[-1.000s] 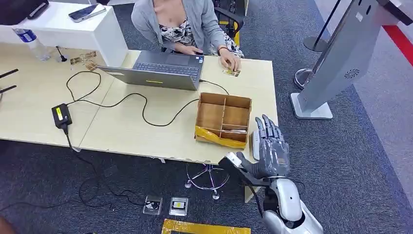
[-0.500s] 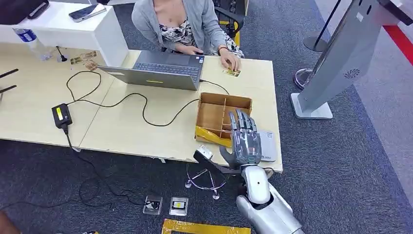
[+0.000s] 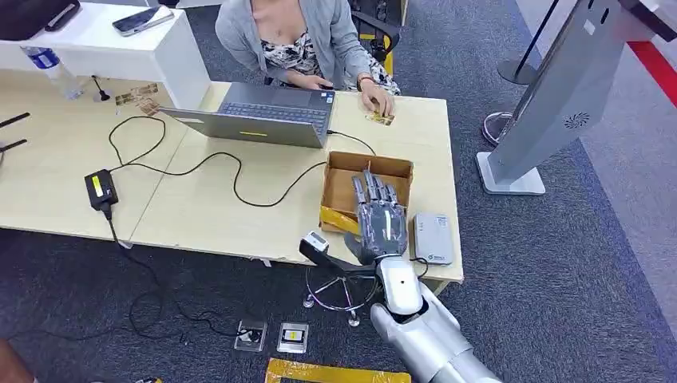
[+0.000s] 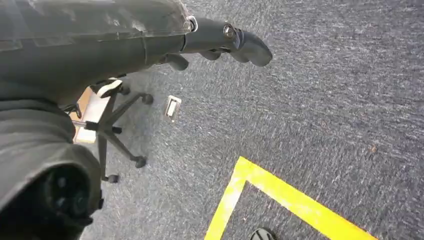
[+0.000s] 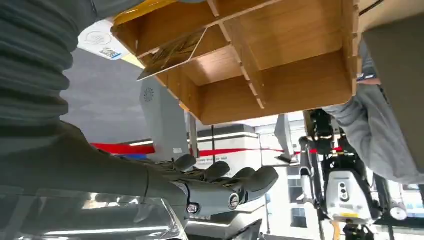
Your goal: Pass the card to the sensor for recognition and then transmit it.
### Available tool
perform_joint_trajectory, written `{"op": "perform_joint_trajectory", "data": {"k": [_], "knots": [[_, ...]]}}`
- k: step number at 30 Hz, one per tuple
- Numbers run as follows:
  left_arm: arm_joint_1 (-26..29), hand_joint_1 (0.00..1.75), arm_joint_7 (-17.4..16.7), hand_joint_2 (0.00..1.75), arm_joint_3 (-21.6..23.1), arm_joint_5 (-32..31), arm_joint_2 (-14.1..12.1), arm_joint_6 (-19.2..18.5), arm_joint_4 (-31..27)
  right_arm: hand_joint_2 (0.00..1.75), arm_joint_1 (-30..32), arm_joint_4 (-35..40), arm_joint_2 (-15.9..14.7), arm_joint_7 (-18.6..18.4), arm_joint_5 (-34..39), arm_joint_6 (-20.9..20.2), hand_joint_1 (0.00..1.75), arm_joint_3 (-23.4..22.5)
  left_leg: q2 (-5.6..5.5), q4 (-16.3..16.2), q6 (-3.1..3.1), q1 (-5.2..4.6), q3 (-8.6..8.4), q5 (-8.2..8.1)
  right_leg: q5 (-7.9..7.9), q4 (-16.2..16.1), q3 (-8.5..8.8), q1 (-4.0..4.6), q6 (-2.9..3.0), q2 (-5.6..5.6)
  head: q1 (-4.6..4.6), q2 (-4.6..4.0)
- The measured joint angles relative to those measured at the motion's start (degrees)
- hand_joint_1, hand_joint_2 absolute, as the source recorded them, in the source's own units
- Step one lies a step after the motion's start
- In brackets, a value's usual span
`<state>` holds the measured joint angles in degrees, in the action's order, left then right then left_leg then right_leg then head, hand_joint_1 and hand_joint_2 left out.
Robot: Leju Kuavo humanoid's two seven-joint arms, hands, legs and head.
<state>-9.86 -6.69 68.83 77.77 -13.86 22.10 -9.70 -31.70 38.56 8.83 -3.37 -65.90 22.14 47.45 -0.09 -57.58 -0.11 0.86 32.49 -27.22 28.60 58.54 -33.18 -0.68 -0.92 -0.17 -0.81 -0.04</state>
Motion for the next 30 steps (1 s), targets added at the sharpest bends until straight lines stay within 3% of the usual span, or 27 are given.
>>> {"op": "perform_joint_trajectory", "data": {"k": [14,23,30], "knots": [[0.02,0.00,-2.91,0.00,0.00,0.83,0.15,2.86,0.00,1.75,-1.82,-5.33,0.24,3.45,3.82,1.57,0.00,-0.07,0.00,-0.01,0.00,0.00,0.00,0.00,0.00,0.00,0.00,0.00,0.00,0.00,0.02,-0.02],[0.04,0.00,-4.11,0.00,0.00,0.74,0.13,2.43,0.00,1.75,-3.81,-7.52,-0.61,1.33,4.79,1.64,0.00,-0.24,0.00,-0.01,0.00,0.00,-0.01,0.00,0.00,0.00,0.00,0.00,0.00,0.01,0.00,0.00],[0.03,0.00,-2.71,0.00,0.00,0.40,0.07,1.49,0.00,1.75,-4.19,-8.96,-0.83,1.11,4.63,1.64,0.00,-0.33,0.00,-0.01,0.00,0.00,-0.01,0.00,0.00,0.00,0.00,0.00,0.00,0.01,0.00,0.00]]}}
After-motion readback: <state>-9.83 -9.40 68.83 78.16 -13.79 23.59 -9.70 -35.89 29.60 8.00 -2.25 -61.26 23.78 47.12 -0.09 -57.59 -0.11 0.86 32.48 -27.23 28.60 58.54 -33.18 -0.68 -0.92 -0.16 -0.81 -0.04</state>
